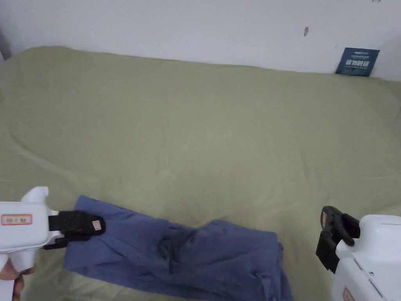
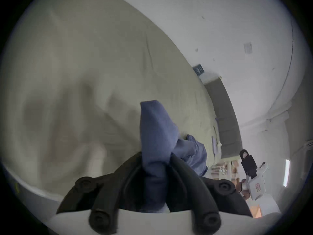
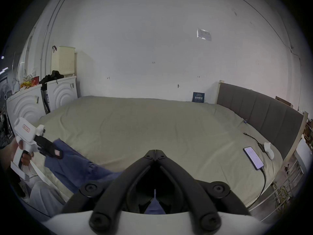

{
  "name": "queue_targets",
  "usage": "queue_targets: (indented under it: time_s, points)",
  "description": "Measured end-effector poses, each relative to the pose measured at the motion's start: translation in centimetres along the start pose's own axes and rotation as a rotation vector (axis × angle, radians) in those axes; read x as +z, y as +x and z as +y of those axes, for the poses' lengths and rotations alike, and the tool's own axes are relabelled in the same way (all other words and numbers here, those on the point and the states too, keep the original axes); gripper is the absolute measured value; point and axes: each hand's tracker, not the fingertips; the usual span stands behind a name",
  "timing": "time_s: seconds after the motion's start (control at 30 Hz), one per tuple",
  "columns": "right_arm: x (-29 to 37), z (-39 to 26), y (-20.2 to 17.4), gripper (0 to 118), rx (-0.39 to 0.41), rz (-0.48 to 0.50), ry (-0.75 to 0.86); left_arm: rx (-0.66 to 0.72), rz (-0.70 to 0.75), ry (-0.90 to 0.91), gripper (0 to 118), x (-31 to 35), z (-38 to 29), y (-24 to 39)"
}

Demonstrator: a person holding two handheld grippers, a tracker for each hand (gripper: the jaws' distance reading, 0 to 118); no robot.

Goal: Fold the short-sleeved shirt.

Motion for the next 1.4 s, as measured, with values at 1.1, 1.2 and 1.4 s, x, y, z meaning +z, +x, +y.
queue_targets:
  time_s: [1.1,1.2,1.4]
  points:
    - [0.6,-3.0,2.5,0,-0.065,-0.029,-0.077,-0.295,-0.147,-0.137,43,-11.0,-7.1,15.4]
    - [0.3,-3.0,2.2,0,-0.084,-0.014,-0.08,-0.231,-0.158,-0.117,1,-9.2,-6.1,13.1]
    - [-0.2,-3.1,1.0,0,-0.077,0.015,-0.093,-0.16,-0.198,-0.224,1,-10.9,-7.3,10.2]
